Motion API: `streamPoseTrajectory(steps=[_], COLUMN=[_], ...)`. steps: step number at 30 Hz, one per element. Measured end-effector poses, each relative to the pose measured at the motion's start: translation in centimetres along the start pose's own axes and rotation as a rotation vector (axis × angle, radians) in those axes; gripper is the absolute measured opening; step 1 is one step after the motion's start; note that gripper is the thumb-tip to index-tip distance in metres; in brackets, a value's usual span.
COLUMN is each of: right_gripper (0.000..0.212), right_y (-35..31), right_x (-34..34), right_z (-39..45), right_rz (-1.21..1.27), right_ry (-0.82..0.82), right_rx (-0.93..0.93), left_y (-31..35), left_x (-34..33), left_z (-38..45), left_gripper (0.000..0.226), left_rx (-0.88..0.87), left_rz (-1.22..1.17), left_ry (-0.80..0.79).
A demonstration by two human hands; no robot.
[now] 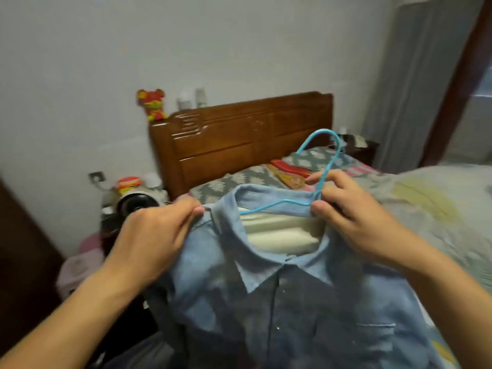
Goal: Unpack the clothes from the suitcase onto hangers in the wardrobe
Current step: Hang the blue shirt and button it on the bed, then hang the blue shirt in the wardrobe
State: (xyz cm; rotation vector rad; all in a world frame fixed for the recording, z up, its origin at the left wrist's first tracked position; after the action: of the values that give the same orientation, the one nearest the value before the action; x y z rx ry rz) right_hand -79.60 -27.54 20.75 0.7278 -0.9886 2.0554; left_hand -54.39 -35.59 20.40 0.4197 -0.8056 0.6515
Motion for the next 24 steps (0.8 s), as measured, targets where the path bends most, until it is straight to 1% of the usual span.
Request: streamPoseTrajectory(steps=[2,3,4,5,6,7,9,11,12,14,16,18,20,21,22,24], right_gripper=[0.028,0.026,0.026,0.027,0.027,0.026,0.03,0.032,0.03,0.026,0.013,0.028,0.034,0.031,0.028,0.031], right_y=[-2.8,-3.9,-5.6,-7.3,-9.1,-10.7,-14.7,-19.5,-21.8,-25.3,-26.1,-24.6,-22.7,-22.2,-22.1,-23.4], right_x=[-3.7,-5.8,-8.1,-10.1,-12.0,-13.5,-16.4,-19.2,-20.5,-22.2,-24.7,-28.7,-34.9,-37.7,-40.0,-42.3], right_z=[2.1,3.2,4.6,6.0,7.5,8.9,11.5,13.5,14.4,16.2,18.1,19.4,19.2,18.9,18.6,18.8], right_rz=[0.067,0.08,0.099,0.136,0.184,0.227,0.297,0.356,0.388,0.467,0.586,0.581,0.431,0.393,0.406,0.534], right_ry=[-0.075,-0.112,-0.141,-0.159,-0.167,-0.173,-0.207,-0.251,-0.252,-0.188,-0.117,-0.131,-0.233,-0.288,-0.316,-0.325], right_rx=[0.04,0.053,0.08,0.113,0.149,0.184,0.286,0.388,0.436,0.496,0.474,0.419,0.401,0.406,0.399,0.41], left_y=[-4.9,-6.9,-8.7,-9.8,-10.3,-10.1,-9.4,-10.7,-11.8,-14.3,-16.6,-18.7,-21.0,-22.1,-23.2,-25.0], left_x=[2.3,3.4,5.1,7.2,9.2,10.8,12.3,13.0,14.1,16.7,19.3,22.0,24.1,24.7,25.1,25.8], left_z=[-3.2,-4.4,-5.9,-7.1,-8.3,-9.3,-11.0,-12.9,-13.9,-15.6,-18.0,-20.9,-23.8,-25.1,-26.4,-28.7], left_gripper=[0.058,0.054,0.046,0.039,0.036,0.038,0.04,0.035,0.033,0.03,0.029,0.026,0.023,0.022,0.023,0.027], left_rx=[0.147,0.225,0.303,0.351,0.367,0.356,0.333,0.39,0.429,0.507,0.583,0.697,0.802,0.837,0.857,0.869], left_rz=[0.018,0.015,0.008,-0.019,-0.049,-0.059,0.035,0.187,0.233,0.271,0.359,0.453,0.515,0.55,0.592,0.686], left_ry=[-0.008,-0.009,0.029,0.103,0.166,0.186,0.128,0.086,0.121,0.216,0.281,0.348,0.366,0.344,0.304,0.206])
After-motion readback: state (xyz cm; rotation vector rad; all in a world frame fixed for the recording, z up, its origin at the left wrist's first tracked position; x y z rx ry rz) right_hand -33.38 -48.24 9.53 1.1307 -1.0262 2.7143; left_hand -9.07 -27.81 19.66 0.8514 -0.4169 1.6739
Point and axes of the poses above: each hand's wrist, its own z-axis towards the middle knuckle, its own x-axis out of the back of the hand, y = z × x, the point moved 9 cm from there along z, towards the middle knuckle, and after that the axes turned 4 degrees about x, right-handed, at the moved point
